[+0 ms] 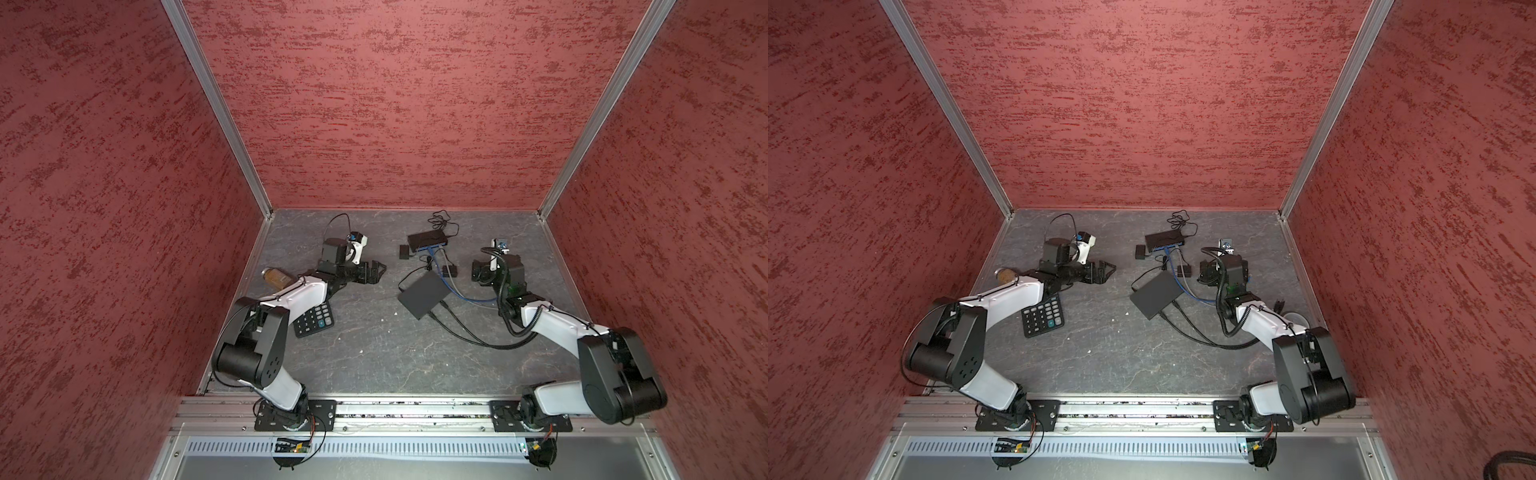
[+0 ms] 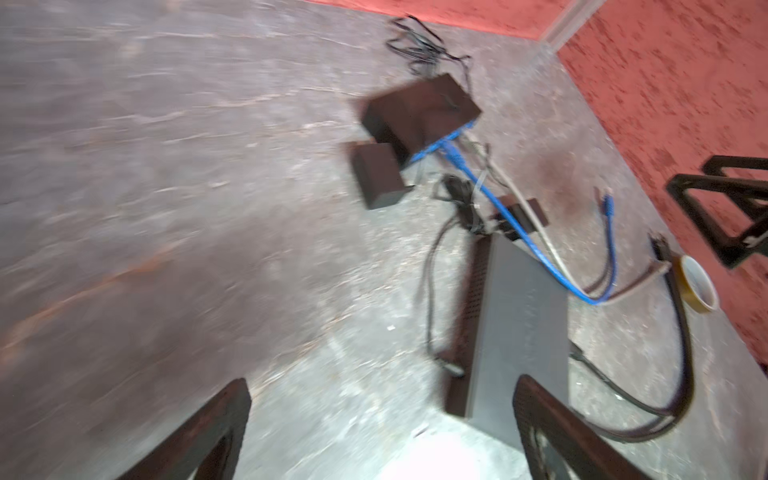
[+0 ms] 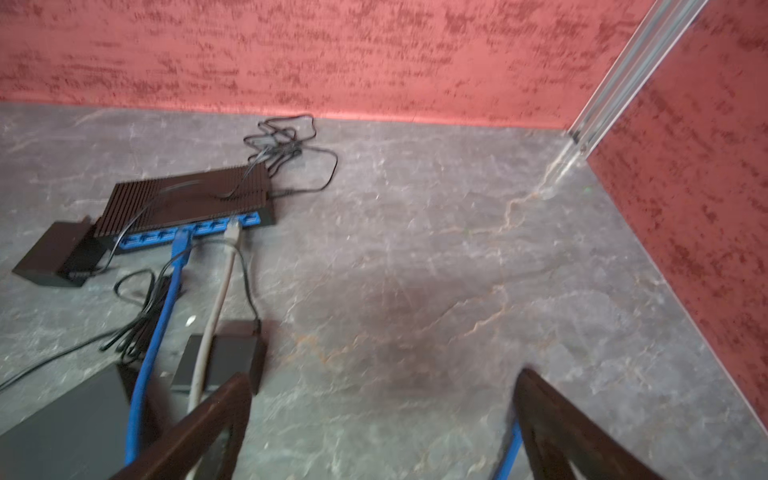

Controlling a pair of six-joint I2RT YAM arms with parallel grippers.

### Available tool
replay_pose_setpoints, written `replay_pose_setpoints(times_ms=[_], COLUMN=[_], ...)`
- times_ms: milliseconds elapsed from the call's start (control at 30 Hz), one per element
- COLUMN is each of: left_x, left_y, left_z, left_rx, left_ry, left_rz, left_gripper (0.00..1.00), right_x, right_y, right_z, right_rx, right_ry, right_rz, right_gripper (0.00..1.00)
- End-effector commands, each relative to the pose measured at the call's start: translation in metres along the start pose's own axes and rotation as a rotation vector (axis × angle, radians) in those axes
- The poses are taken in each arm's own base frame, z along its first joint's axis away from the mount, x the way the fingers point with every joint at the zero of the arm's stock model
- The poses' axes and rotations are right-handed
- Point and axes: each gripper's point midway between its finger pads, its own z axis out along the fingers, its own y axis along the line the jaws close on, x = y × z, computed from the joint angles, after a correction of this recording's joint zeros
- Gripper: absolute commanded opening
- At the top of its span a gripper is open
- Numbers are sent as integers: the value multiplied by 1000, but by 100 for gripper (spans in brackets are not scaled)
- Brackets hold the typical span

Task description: Insert the plug into the switch port

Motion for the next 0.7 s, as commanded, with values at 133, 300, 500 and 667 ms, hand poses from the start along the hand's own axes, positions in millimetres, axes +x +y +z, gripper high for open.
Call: replay_pose_setpoints(times_ms=[133,300,500,667], left_x=[-31,-30,-27,-17], left_y=[57,89,122,148], left_z=[-50,-66,-76,-71], left_rx=[-106,-275,-342,-315], left_ry=[-202,-192,-261,-333], left_rz=[-65,11,36,8], left_gripper=[100,100,99,99], right_x=[11,7,19,17], right_y=[-23,-41,-52,-49], right_z=[18,11,-23,-20], right_rx=[-42,-57,-135,-153], right_ry=[-104,-172,-342,-329], right_rz=[-43,26,90,77], right_gripper=[99,99,99,99])
